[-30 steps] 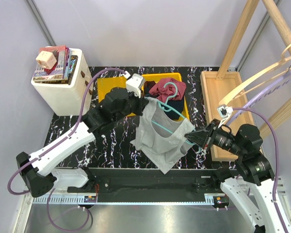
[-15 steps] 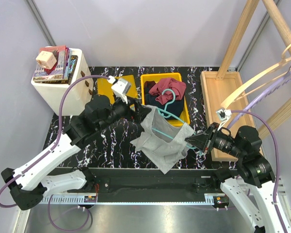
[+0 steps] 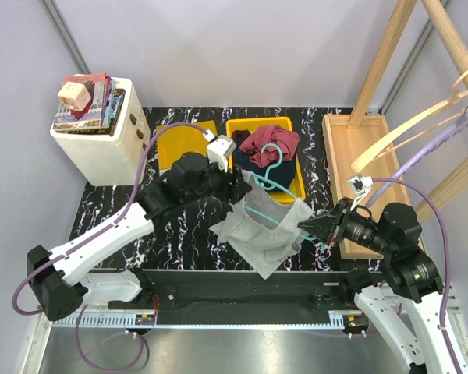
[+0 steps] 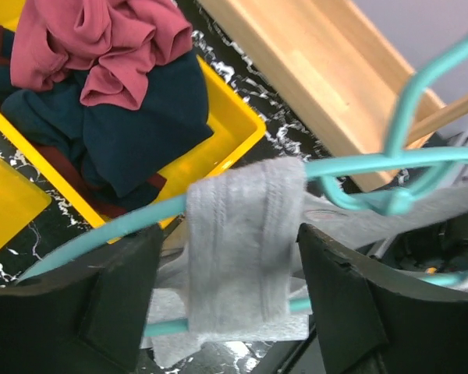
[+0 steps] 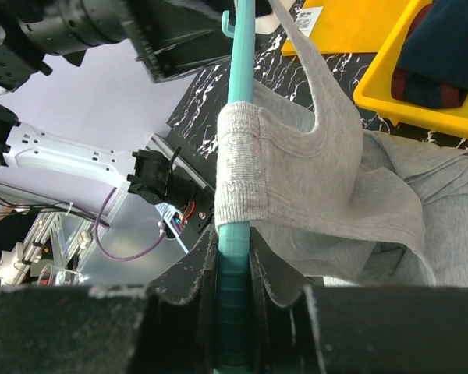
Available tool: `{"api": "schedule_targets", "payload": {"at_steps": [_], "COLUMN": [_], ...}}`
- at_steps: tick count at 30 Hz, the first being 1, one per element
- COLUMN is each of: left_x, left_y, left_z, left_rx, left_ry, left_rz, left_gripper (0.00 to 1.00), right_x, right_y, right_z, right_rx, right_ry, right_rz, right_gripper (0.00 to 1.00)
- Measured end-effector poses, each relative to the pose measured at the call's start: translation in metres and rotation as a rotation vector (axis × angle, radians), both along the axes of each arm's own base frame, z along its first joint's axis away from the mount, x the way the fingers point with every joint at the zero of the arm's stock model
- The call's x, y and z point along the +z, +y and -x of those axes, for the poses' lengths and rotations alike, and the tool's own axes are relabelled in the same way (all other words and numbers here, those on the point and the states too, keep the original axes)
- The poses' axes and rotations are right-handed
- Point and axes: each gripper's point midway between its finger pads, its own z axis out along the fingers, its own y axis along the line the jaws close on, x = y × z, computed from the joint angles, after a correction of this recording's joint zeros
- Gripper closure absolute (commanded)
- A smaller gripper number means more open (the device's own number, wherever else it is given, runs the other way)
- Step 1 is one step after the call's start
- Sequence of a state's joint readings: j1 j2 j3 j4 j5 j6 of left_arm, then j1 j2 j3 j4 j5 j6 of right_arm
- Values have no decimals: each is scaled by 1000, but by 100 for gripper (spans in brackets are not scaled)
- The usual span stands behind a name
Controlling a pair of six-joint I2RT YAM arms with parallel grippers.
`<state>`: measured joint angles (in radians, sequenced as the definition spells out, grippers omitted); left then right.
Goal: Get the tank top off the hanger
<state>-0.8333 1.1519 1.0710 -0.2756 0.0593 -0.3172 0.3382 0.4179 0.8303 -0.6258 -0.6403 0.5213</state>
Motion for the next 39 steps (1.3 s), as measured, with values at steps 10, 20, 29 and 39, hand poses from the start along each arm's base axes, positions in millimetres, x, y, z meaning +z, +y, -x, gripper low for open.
{"api": "schedule_targets", "payload": {"at_steps": [10,20,29,39], "left_x": [8,44,37,16], "left_y": [7,97,129,123], "left_z": [-11,-43,-50,-44], "left_rx": [51,355,485,445], "left_ry": [-40,-110,-80,-18], "left_rz": [-30,0,17,15], "left_gripper": [100,100,100,72], "right_x": [-3,8,43,72], "right_y": [-6,-18,-27,-28], "right_z": [6,33,59,35], "right_rx": [-17,-15,-24,-116], "right_ry": [-4,-159,-340,-428], "right_rz": [27,20,-44,-167], "right_gripper": [100,100,100,100]}}
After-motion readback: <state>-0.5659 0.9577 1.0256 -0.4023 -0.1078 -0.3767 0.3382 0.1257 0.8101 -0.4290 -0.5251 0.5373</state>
